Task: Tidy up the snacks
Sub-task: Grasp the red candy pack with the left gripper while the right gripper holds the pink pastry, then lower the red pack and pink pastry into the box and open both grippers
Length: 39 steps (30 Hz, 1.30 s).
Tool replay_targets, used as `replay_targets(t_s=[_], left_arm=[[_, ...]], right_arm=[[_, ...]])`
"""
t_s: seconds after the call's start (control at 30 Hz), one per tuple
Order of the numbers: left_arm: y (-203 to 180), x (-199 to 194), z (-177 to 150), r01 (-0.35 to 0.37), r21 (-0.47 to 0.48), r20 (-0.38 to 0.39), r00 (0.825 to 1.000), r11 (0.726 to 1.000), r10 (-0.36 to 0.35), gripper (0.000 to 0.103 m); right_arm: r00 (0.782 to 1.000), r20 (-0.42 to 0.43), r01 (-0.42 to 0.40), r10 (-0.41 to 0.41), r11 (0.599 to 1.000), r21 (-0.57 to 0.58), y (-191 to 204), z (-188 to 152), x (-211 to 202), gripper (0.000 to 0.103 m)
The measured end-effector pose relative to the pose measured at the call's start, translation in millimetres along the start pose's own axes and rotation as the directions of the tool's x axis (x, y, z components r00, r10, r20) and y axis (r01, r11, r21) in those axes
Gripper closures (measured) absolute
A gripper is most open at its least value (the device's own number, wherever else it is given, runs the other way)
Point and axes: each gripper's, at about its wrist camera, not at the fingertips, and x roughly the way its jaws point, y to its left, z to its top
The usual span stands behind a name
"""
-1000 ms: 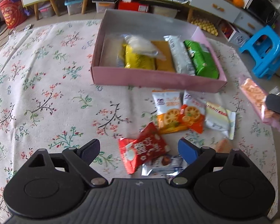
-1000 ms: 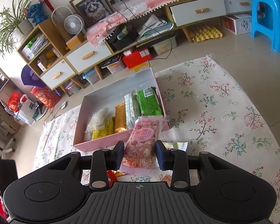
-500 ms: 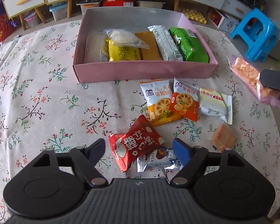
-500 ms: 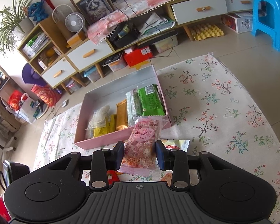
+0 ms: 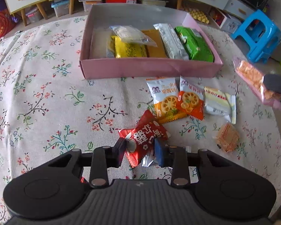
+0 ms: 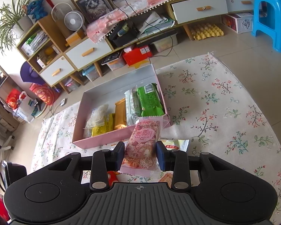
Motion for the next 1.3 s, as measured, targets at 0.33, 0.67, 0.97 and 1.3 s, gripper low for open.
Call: replay_targets(t_s=[0.33, 0.67, 0.97, 1.3], left_arm=[[17, -21, 6, 0.069, -0.075, 0.069, 0.996, 0.995, -0.064, 0.096], [3, -6, 8, 0.042, 0.043, 0.058, 0.997, 0.998, -0.044, 0.028], [0, 10, 4, 0.013, 0.047, -0.012, 1.000, 0.999, -0.012, 0.078], [50, -46, 19, 0.131, -0.167, 0.179, 0.979, 0.977, -0.101, 0.079]], right_arm=[[1.000, -0.001, -0.002, 0.002, 1.000, 0.004, 0, 1, 0, 0.068], [1.000, -0.007, 0.000, 0.000, 1.000, -0.008, 4, 1, 3, 0.068], [1.000, -0.007, 0.005, -0.005, 1.000, -0.011, 4, 0, 5, 0.068], [0.999, 0.009, -0.038, 0.039, 0.999, -0.018, 9, 5, 6, 0.068]])
